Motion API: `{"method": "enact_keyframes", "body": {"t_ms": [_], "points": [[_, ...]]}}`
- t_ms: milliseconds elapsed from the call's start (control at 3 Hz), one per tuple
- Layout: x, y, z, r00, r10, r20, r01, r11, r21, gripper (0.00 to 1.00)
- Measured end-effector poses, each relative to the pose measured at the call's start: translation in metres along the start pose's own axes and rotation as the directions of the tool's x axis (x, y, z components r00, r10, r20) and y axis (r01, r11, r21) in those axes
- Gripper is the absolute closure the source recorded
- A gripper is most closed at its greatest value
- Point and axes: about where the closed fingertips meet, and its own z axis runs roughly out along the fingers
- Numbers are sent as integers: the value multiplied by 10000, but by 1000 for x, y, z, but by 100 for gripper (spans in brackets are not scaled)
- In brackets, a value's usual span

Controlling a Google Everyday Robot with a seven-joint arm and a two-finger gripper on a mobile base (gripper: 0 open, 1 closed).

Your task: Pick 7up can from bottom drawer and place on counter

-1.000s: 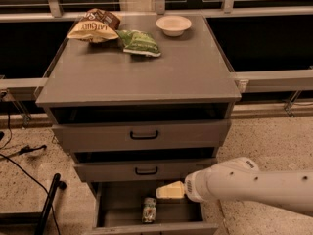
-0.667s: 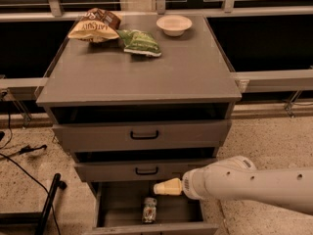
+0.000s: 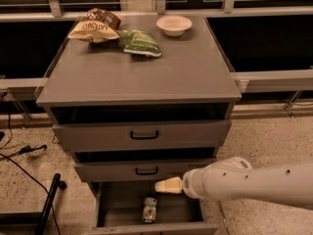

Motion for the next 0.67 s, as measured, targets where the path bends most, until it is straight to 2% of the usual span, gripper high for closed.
{"method": "enact_keyframes", "body": {"t_ms": [333, 667], "points": [[-5, -11, 31, 9984, 522, 204, -520, 9986, -111, 0], [-3, -20, 67, 9932, 1113, 344, -1100, 9932, -381, 0]]}}
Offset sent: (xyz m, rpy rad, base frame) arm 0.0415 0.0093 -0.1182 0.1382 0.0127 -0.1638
